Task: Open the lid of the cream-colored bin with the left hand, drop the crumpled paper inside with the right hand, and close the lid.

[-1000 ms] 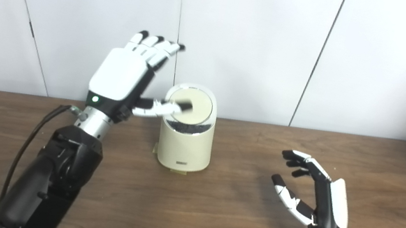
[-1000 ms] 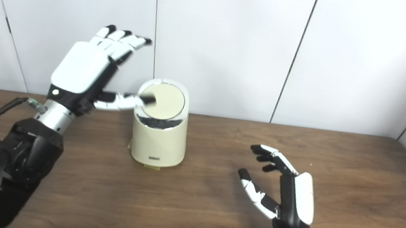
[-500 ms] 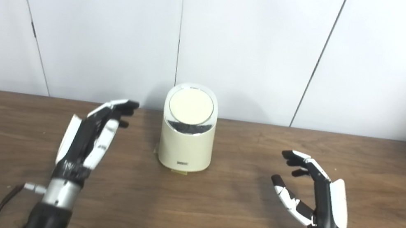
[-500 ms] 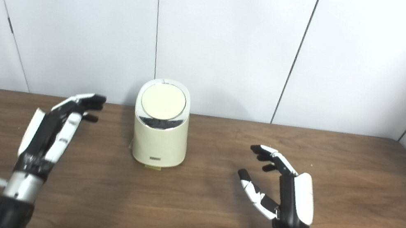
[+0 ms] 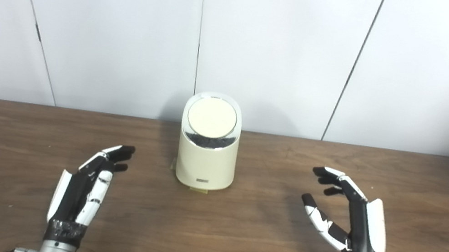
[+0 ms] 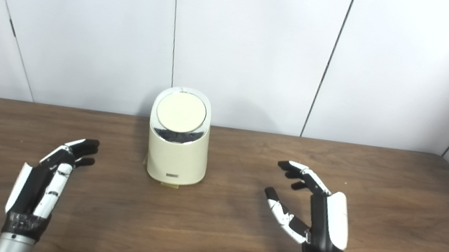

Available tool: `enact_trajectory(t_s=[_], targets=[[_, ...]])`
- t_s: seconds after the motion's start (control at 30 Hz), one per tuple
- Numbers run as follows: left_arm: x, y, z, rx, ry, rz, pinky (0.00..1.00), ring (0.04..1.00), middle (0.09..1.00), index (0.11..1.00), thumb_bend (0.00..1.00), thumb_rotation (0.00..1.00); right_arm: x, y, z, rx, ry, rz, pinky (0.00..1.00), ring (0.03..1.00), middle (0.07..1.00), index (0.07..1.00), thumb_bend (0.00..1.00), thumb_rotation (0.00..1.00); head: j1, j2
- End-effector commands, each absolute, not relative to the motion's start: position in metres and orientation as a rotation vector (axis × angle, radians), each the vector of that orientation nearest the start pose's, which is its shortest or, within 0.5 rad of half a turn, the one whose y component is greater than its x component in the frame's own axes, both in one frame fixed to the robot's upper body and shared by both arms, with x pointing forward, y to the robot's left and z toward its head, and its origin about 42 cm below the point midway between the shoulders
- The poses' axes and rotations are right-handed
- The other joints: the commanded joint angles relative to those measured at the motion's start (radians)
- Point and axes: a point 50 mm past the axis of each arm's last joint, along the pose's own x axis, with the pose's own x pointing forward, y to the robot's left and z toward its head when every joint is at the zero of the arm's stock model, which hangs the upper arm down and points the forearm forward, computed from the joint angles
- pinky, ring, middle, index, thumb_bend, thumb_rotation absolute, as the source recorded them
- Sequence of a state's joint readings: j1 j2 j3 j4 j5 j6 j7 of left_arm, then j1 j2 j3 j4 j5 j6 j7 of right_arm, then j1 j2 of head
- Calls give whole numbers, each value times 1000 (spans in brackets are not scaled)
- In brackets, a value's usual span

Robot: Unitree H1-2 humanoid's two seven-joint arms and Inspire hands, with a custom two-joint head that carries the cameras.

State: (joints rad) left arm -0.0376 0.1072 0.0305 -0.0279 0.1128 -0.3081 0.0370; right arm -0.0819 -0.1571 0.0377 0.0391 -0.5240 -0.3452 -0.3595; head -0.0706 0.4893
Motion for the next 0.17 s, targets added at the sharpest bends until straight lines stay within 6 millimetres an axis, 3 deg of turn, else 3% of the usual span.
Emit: enact_trajectory(t_s=[0.0,0.1,0.13], targets=[[281,247,125,243,-363,89,695,763,765,736,185,641,286,-242,120,-555,-457,-172,422,545,672,596,266,175,-2,1],[281,247,116,217,-352,115,687,754,754,723,186,443,284,-244,119,-562,-451,-171,409,537,668,568,287,105,0,-3],[281,247,114,217,-347,113,686,753,754,723,190,417,284,-245,118,-563,-445,-171,438,563,664,575,290,101,5,-4]])
